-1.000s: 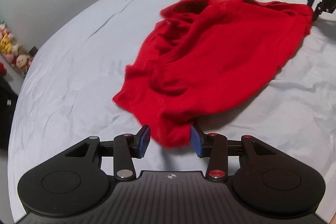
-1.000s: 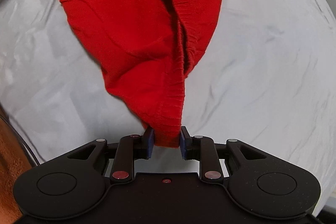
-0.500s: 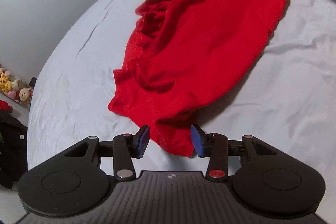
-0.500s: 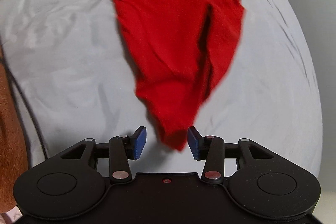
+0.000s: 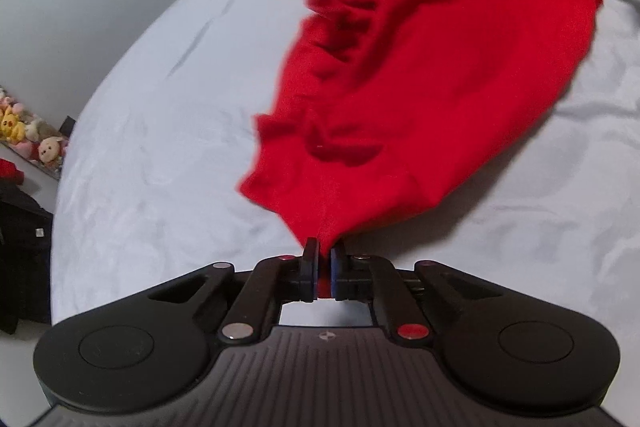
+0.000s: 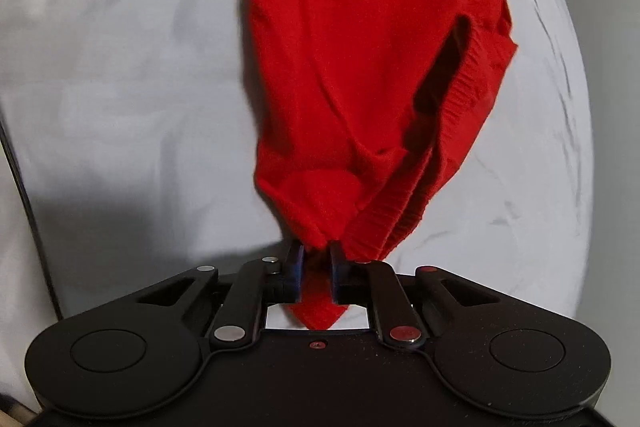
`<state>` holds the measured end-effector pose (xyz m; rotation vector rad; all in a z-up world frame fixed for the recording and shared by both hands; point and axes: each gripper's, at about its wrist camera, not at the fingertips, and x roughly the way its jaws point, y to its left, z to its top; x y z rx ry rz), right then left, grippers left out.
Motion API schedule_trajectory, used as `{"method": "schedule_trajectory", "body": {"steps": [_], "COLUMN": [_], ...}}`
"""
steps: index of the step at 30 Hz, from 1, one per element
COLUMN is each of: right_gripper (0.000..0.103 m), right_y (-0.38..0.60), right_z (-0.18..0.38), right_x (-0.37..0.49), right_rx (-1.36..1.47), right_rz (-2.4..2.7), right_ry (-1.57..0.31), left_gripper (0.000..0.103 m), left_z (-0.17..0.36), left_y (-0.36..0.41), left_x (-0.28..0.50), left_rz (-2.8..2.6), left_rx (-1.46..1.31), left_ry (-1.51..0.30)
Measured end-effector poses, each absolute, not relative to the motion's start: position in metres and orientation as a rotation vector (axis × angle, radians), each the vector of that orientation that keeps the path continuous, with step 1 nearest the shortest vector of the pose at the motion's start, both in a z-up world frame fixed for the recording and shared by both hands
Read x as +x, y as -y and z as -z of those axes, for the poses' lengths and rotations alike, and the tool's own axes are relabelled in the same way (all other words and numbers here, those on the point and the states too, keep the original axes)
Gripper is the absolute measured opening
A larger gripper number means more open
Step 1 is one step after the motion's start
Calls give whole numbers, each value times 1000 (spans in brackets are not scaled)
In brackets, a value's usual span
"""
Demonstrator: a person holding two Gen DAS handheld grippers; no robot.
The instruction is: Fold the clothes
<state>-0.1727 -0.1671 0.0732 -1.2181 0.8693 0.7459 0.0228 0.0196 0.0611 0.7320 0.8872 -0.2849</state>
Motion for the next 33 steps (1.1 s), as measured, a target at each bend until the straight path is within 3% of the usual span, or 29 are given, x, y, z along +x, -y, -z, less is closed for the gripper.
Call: {"method": "schedule_trajectory", "body": {"steps": [19,22,29,33], "right_gripper": [0,0,2,25], "right_y": [153,162,156,131], "right_z": [-235,-246,-227,-200], "right_x": [-158,-153,-159,-159], "right_rx": [-904,-892,-798,-816], "right_rz": [-614,-549,-638,-740], "right_ry": [-645,-656,-761,-805], "left_gripper": [4,4,5,6], "left_z": [-253,-246,-170,-137], "left_y": [-72,-69,-74,-90], "left_x": [12,23,40,45], "left_rz": [-22,1,30,16], "left_rx": [902,890,941,917], "left_ry": [-560,-592,-760,-852]}}
